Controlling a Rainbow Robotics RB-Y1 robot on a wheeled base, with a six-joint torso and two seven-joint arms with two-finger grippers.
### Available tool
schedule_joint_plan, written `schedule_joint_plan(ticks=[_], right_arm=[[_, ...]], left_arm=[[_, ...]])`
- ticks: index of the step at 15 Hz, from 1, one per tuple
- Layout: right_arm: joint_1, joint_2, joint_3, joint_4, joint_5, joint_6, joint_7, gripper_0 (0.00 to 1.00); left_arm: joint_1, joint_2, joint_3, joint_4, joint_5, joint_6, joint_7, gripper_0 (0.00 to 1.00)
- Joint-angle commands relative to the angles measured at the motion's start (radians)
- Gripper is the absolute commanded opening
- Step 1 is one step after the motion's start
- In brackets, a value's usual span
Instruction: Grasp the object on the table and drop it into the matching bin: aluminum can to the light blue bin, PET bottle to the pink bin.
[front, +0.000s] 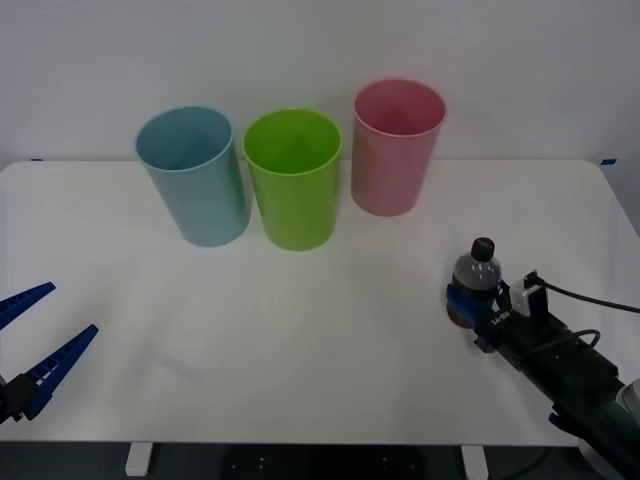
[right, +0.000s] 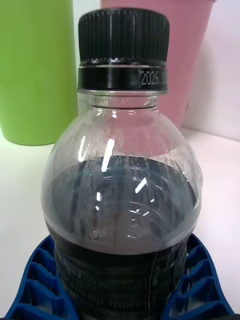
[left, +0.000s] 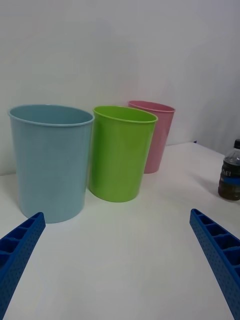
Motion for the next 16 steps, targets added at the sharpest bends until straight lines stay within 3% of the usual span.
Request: schedule_joint_plan(ticks=[1,16], right_arm=[[0.004,0.000,0.000,-0.031,0.000,0.006,-0.020,0.00],[0.063,-0.070,0.001,-0.449,0.040,0.027,-0.607,0.00]], left_arm=[[0.000,0.000,0.000,0.000,0.000,0.000,0.000,1.00],[0.000,0.000,0.000,0.000,0.000,0.000,0.000,1.00]])
